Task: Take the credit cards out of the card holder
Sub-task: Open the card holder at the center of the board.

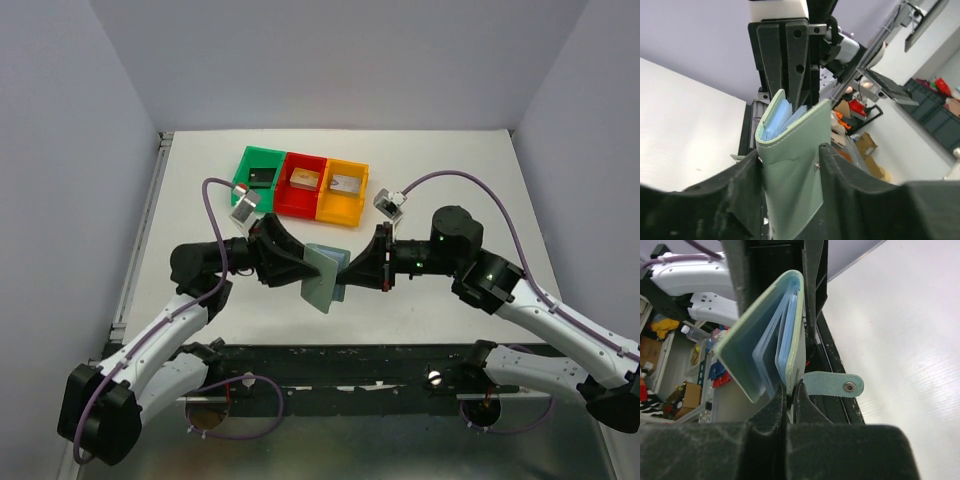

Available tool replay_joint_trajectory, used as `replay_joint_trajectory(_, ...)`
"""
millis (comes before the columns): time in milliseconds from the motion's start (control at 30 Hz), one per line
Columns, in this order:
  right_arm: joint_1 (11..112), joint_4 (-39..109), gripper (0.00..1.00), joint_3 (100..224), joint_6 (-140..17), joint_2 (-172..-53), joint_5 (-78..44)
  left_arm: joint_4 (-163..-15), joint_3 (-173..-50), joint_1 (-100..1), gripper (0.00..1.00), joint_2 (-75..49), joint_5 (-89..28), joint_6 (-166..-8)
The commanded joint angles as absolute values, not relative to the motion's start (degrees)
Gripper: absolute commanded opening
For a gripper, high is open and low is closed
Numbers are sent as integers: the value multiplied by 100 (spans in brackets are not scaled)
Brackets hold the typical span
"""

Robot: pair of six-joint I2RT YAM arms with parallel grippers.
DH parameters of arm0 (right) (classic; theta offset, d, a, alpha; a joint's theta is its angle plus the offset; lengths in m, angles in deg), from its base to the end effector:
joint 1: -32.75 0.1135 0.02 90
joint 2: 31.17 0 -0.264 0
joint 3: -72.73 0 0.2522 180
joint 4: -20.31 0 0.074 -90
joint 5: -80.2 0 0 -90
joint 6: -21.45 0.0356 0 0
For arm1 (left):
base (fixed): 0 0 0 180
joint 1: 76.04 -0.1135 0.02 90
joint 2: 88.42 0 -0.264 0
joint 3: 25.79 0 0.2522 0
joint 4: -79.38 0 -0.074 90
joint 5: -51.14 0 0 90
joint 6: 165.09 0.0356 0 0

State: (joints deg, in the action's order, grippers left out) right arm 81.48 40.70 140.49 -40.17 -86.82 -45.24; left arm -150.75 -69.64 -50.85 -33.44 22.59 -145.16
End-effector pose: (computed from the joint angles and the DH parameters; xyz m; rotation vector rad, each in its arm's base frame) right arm 0.1293 0.1786 0.3695 -0.8398 1.7508 1.4767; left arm 0.1556 -0.1078 0.3383 0.7345 1.3353 -1.8595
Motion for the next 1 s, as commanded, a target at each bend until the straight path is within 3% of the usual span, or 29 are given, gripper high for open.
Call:
replay_joint_trajectory(0,8206,4969,0,14440,-4341,-8584,-3793,-12698,-7137,-4941,66,-4085,1197,-12751)
replay_joint_trajectory(100,8197,5471,0,14616,-4455,-8513,-3591,-11422,-7120,-4932,99,-4578,135,-12169)
replay_joint_trajectory(233,8206,5832,0,14704,-4350,-8495,-3476,-11523,-6839,-4932,99,-4860,-335,-12307)
replay_joint_trajectory(600,8197,7651,0,15442,-4245,-9093,-2378,-13773,-5828,-4766,99,-4053,26,-13266)
replay_joint_trajectory(967,8197,7898,0,15487,-4174,-9374,-1991,-13792,-5959,-4045,99,-3718,-475,-12941)
